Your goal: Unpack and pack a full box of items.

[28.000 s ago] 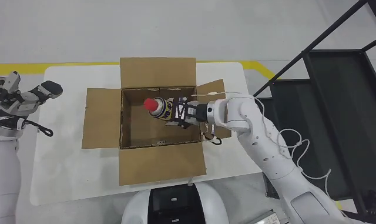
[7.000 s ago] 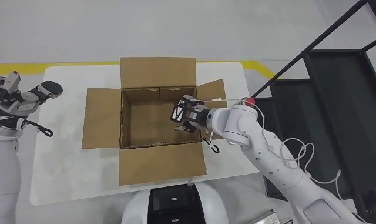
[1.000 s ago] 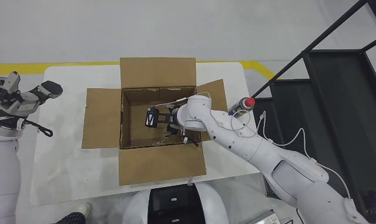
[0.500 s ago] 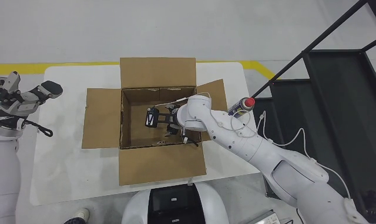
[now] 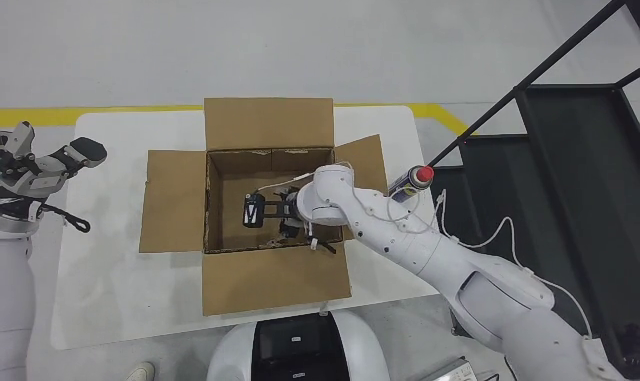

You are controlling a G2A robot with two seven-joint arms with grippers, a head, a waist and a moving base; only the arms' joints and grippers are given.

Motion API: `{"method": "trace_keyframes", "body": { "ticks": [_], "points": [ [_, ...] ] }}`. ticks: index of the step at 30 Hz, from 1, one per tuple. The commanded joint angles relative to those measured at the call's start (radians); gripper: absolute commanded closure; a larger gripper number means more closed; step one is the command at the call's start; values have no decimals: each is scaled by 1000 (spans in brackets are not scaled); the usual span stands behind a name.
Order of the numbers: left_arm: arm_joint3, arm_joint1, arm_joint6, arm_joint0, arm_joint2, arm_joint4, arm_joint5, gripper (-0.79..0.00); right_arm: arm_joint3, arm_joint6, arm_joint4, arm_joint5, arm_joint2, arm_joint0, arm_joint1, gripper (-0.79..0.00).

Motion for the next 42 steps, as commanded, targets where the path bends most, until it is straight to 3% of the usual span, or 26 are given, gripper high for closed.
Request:
{"method": "trace_keyframes", "body": {
  "ticks": [1, 17, 18, 19, 21, 29, 39, 40, 42],
  "points": [
    [0, 0, 0, 0, 0, 0, 0, -785, 35, 0, 9, 2, -21, 9, -16, -785],
    [0, 0, 0, 0, 0, 0, 0, -785, 320, -68, 20, 8, -136, 84, -151, -785],
    [0, 0, 0, 0, 0, 0, 0, -785, 332, -69, 21, 7, -139, 87, -157, -683],
    [0, 0, 0, 0, 0, 0, 0, -785, 344, -70, 20, 7, -142, 90, -163, -360],
    [0, 0, 0, 0, 0, 0, 0, -785, 368, -66, 16, 1, -149, 97, -174, 0],
    [0, 0, 0, 0, 0, 0, 0, -785, 417, -49, 13, 12, -135, 128, -197, 0],
    [0, 0, 0, 0, 0, 0, 0, -785, 342, 9, 8, 8, -71, 118, -163, -15],
    [0, 0, 0, 0, 0, 0, 0, -785, 325, 6, 9, -2, -65, 114, -159, -234],
    [0, 0, 0, 0, 0, 0, 0, -785, 301, 5, 12, -8, -49, 104, -149, -425]
  ]
}}
